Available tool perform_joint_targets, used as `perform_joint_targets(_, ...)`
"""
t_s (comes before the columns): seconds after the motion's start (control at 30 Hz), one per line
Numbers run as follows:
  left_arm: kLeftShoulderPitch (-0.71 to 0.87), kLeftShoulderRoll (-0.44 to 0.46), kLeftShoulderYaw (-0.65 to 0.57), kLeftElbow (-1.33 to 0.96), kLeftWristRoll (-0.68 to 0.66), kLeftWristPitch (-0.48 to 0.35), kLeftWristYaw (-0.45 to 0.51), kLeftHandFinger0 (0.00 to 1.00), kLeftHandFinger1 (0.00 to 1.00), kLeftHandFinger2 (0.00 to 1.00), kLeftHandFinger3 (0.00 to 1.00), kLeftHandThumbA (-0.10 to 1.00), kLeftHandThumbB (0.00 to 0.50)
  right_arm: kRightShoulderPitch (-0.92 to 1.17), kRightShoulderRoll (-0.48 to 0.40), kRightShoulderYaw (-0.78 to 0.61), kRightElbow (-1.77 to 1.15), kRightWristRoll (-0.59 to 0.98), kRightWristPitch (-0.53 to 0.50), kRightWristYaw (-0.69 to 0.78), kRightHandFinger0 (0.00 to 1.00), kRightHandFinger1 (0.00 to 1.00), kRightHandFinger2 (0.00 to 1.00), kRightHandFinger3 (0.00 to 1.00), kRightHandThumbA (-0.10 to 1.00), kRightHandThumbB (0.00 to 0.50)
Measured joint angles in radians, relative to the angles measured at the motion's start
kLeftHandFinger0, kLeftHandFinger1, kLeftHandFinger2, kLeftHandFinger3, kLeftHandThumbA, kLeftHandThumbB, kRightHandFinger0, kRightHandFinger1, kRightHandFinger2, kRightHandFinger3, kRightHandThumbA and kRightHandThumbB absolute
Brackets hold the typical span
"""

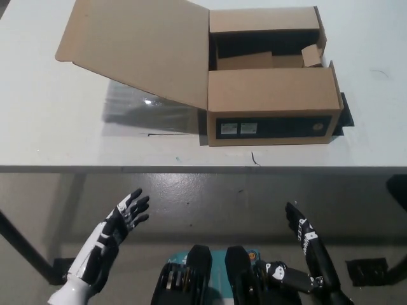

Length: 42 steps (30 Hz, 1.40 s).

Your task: A small storge box is placed at the center of the table and the robot uses its left hand to push the lid and close it

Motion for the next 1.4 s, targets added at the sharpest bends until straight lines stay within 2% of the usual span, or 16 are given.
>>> perform_joint_targets(0.1, 0.000, 0.002, 0.004, -0.044, -0.069, 0.027, -0.015, 1.00, 1.00, 1.00, 1.00, 1.00, 0.341, 0.000, 0.000, 0.000, 0.008, 0.000, 0.000, -0.001, 1.00, 1.00, 1.00, 1.00, 1.00, 0.353)
perform_joint_targets(0.3, -0.003, 0.002, 0.020, -0.064, -0.186, 0.076, -0.027, 1.00, 1.00, 1.00, 1.00, 1.00, 0.352, 0.001, 0.000, 0.000, 0.013, 0.000, 0.000, -0.001, 1.00, 1.00, 1.00, 1.00, 1.00, 0.330)
perform_joint_targets(0.4, -0.010, 0.002, 0.032, -0.065, -0.245, 0.101, -0.027, 1.00, 1.00, 1.00, 1.00, 1.00, 0.343, 0.002, 0.000, 0.000, 0.013, 0.000, 0.000, -0.001, 1.00, 1.00, 1.00, 1.00, 1.00, 0.320)
perform_joint_targets(0.57, -0.036, -0.003, 0.047, -0.064, -0.337, 0.143, -0.026, 1.00, 1.00, 1.00, 1.00, 1.00, 0.336, 0.003, 0.000, 0.000, 0.014, 0.000, 0.000, -0.001, 1.00, 1.00, 1.00, 1.00, 1.00, 0.334)
perform_joint_targets(0.77, -0.092, -0.023, 0.088, -0.049, -0.456, 0.196, -0.026, 1.00, 1.00, 1.00, 1.00, 1.00, 0.346, 0.008, 0.000, 0.000, 0.014, 0.000, 0.000, -0.001, 1.00, 1.00, 1.00, 1.00, 1.00, 0.320)
perform_joint_targets(0.97, -0.154, -0.056, 0.139, 0.013, -0.577, 0.256, -0.026, 1.00, 1.00, 1.00, 1.00, 1.00, 0.360, 0.017, 0.000, 0.000, 0.014, -0.001, 0.000, -0.002, 1.00, 1.00, 1.00, 1.00, 1.00, 0.330)
perform_joint_targets(1.4, -0.292, -0.132, 0.284, 0.196, -0.823, 0.392, -0.029, 1.00, 1.00, 1.00, 1.00, 1.00, 0.357, 0.020, 0.000, 0.006, 0.014, -0.004, -0.002, -0.004, 1.00, 1.00, 1.00, 1.00, 1.00, 0.310)
